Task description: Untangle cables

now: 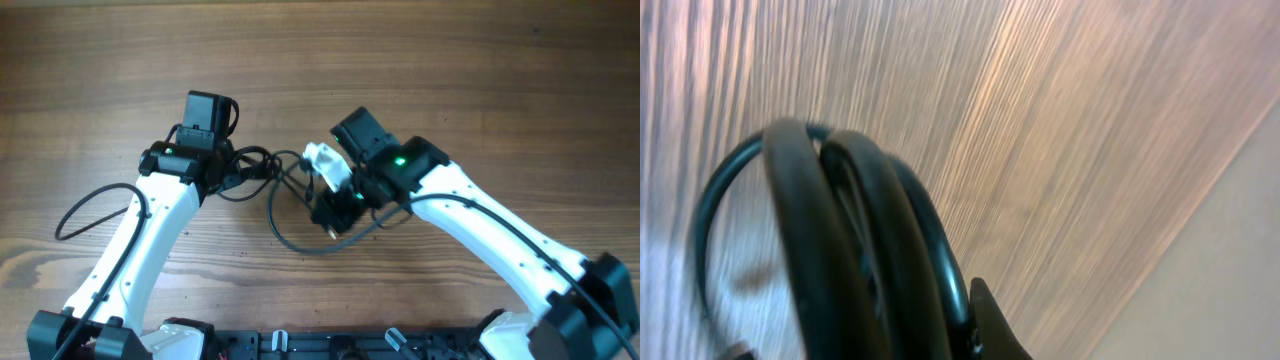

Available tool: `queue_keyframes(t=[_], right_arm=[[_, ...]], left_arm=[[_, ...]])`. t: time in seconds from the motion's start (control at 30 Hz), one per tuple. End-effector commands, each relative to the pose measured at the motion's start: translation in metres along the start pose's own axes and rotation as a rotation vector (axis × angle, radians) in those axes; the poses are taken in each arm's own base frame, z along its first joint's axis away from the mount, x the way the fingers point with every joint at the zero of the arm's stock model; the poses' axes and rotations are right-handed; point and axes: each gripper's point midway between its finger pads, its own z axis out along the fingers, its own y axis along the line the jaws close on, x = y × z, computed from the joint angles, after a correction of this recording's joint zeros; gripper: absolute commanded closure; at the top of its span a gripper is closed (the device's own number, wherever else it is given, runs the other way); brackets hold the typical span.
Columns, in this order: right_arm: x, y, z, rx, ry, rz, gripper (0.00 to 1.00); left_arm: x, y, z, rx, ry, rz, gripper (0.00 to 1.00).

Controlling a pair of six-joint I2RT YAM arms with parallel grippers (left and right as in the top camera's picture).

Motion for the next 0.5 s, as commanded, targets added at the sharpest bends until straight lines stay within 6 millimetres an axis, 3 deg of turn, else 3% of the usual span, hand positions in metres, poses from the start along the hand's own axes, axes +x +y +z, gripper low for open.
queue_keyframes(t=[0.0,0.07,0.13,0.17,0.2,0.23,0.27,0.33,0.37,0.43,0.47], right_arm=[[0.011,0.061,-0.048,-0.173,-0.094,-0.252,0.96],[0.004,0.079,-0.077,-0.157,-0.209,-0.320,0.96],[-0.012,0.098,-0.130,-0.104,-0.427,-0.363,0.96],[-0.020,0.091,-0.157,-0.022,-0.536,-0.304,0.96],[-0.024,0.071,-0.184,0.102,-0.640,-0.179,0.96],[-0.025,0.048,-0.203,0.211,-0.713,-0.040,0.96],[-0.018,0.013,-0.230,0.370,-0.808,0.157,0.96],[-0.014,-0.002,-0.239,0.449,-0.830,0.205,0.96],[-0.016,-0.009,-0.234,0.460,-0.809,0.220,0.96],[-0.018,-0.030,-0.222,0.502,-0.763,0.302,0.96],[-0.019,-0.046,-0.214,0.535,-0.737,0.363,0.96]], left_arm=[[-0.048,-0.025,-0.009,0.147,-0.247,-0.113,0.96],[-0.051,-0.017,-0.004,0.109,-0.270,-0.099,0.96],[-0.057,-0.003,0.004,0.039,-0.313,-0.073,0.96],[-0.061,0.006,0.008,-0.001,-0.336,-0.058,0.96],[-0.063,0.012,0.011,-0.033,-0.352,-0.046,0.96],[-0.064,0.017,0.013,-0.059,-0.357,-0.040,0.96],[-0.065,0.021,0.014,-0.080,-0.360,-0.035,0.96],[-0.067,0.026,0.014,-0.099,-0.372,-0.027,0.96],[-0.070,0.033,0.012,-0.130,-0.381,-0.018,0.73],[-0.070,0.033,0.012,-0.160,-0.371,0.132,0.74],[-0.062,0.022,0.016,-0.151,-0.328,0.341,0.75]])
